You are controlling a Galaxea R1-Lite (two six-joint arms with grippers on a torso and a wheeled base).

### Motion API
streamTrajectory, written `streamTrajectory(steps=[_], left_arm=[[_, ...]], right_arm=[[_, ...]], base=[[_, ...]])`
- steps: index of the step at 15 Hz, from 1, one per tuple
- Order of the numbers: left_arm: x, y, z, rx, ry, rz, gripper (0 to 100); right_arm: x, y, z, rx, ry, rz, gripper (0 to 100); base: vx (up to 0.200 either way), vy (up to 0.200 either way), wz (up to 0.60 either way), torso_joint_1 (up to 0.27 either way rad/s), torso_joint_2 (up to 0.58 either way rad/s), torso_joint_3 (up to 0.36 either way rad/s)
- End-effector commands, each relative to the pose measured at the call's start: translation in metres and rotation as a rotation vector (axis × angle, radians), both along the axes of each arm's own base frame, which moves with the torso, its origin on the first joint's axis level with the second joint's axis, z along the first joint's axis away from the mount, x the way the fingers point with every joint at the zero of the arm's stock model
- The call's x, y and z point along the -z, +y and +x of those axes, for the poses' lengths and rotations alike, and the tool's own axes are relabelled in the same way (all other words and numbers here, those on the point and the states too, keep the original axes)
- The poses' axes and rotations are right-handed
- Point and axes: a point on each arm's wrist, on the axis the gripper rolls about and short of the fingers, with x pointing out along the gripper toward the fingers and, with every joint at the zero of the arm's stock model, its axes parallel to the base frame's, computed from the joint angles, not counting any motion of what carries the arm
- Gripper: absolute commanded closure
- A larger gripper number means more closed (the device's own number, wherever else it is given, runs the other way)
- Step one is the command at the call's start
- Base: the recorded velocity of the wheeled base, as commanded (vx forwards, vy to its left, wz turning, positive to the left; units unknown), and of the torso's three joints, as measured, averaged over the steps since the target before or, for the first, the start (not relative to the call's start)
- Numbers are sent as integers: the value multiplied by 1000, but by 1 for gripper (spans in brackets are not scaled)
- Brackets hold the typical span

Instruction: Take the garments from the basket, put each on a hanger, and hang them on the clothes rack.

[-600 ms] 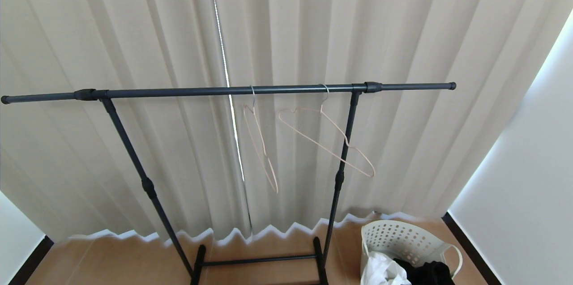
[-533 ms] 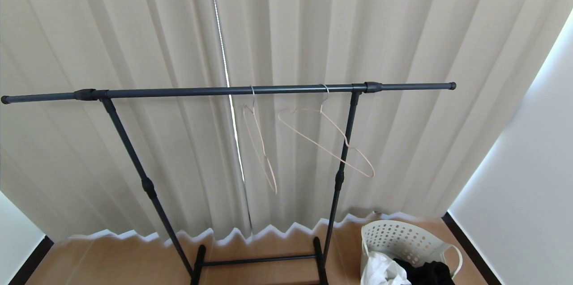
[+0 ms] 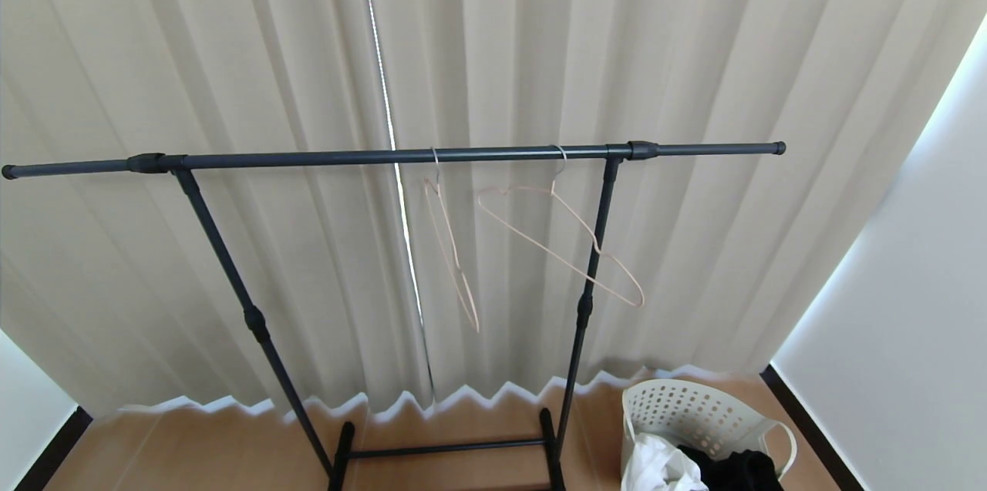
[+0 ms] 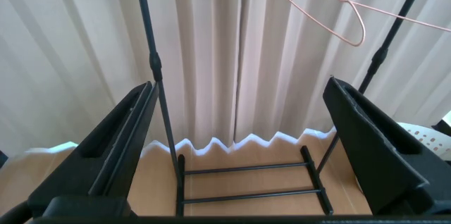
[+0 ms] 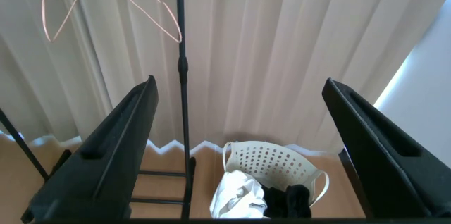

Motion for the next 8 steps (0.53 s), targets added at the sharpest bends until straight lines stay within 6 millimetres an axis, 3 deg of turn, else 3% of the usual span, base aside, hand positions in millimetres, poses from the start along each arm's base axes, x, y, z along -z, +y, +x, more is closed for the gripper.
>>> streamTrajectory(steps=[1, 8], left_arm=[[0, 0, 0, 1, 1, 3, 0], [0, 0, 0, 4, 1, -2, 0]], right_arm=[[0, 0, 0, -1, 1, -3, 0], [0, 0, 0, -2, 1, -19, 0]], base=[[0, 0, 0, 0, 0, 0], [0, 0, 0, 0, 0, 0]])
